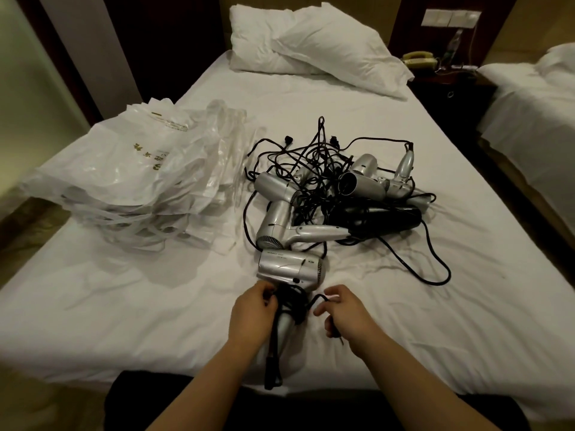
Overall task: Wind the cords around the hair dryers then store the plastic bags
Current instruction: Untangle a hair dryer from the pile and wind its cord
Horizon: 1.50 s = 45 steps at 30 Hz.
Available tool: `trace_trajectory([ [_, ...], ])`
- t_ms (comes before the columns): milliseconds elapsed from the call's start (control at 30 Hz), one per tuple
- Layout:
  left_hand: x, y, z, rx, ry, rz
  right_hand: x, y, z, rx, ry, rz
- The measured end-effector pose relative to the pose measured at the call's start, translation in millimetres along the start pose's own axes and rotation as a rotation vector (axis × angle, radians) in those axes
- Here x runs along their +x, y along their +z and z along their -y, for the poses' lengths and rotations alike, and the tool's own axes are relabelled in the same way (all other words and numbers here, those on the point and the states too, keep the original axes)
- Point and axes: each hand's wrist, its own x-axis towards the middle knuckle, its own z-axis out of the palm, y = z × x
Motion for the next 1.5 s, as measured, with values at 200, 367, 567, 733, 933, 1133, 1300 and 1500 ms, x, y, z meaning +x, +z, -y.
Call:
trace_trajectory([
  [200,-28,31,-10,0.281,-0.016,0.137,-5,-3,7,0.049,-0.040,-0.003],
  [367,-15,12,-6,-0.277,-0.052,0.099,-3,-24,20,-0.254,-0.259,-0.127],
  [567,-11,-24,-16,-0.534,-0.028,0.206,-8,-52,33,-0.556,-0.295,-0.151],
  [733,-1,-28,-19,-0.535,-0.026,0.250,-31,-50,63,-0.540,-0.434,-0.110],
  [933,-5,-13,-25,-0.499,-0.012,0.280,-49,-32,71,-0.509,-0.462,0.065],
  [1133,-6,-8,-25,-0.653,-0.046,0.295,-38,-44,56,-0.412,-0.238,-0.007],
  [1300,-4,-2,-26,-0.724,-0.151,0.336,-27,-38,31,-0.487,-0.068,0.089],
  [1500,-2,-1,-19,-0.803,-0.315,0.248,-14,-30,28,-0.304,-0.112,0.000],
])
